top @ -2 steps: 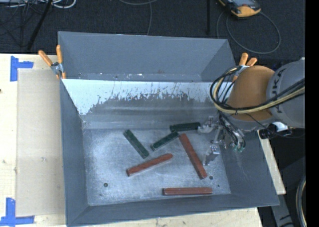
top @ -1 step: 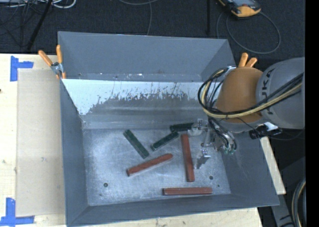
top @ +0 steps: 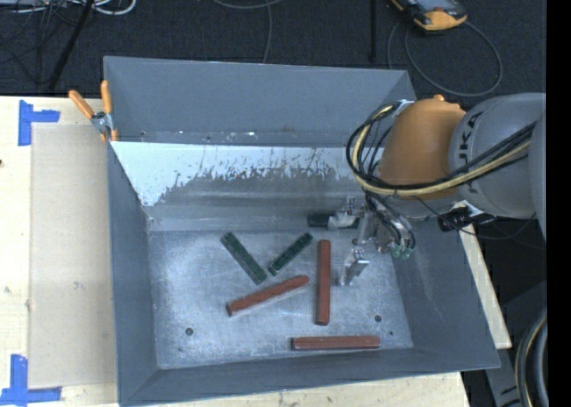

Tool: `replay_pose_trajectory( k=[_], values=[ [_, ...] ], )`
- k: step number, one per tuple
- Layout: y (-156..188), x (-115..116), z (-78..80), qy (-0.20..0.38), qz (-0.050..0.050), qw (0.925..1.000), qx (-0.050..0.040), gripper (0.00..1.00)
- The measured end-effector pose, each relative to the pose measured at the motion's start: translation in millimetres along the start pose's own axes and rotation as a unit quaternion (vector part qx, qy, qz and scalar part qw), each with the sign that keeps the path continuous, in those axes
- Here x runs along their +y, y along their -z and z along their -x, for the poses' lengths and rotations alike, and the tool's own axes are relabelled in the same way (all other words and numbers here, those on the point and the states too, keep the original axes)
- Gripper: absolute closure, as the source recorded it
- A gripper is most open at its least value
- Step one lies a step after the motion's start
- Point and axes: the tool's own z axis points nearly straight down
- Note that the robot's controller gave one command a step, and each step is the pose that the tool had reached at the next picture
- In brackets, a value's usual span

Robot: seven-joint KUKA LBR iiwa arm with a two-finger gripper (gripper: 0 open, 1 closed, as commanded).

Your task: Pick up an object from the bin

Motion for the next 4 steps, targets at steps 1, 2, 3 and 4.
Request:
replay_pose_trajectory(
  k=[1, 2, 3, 4],
  values=[
    [19, 24, -23.1, -0.008, -0.004, 1.0000, 0.0005, 0.00],
    [-6, 67, 23.3, 0.090, -0.003, 0.9959, -0.0054, 1.00],
    [-6, 67, 23.3, 0.090, -0.003, 0.9959, -0.0055, 1.00],
    [124, 76, 12.3, 0.070, -0.002, 0.9975, -0.0011, 1.00]
  ],
)
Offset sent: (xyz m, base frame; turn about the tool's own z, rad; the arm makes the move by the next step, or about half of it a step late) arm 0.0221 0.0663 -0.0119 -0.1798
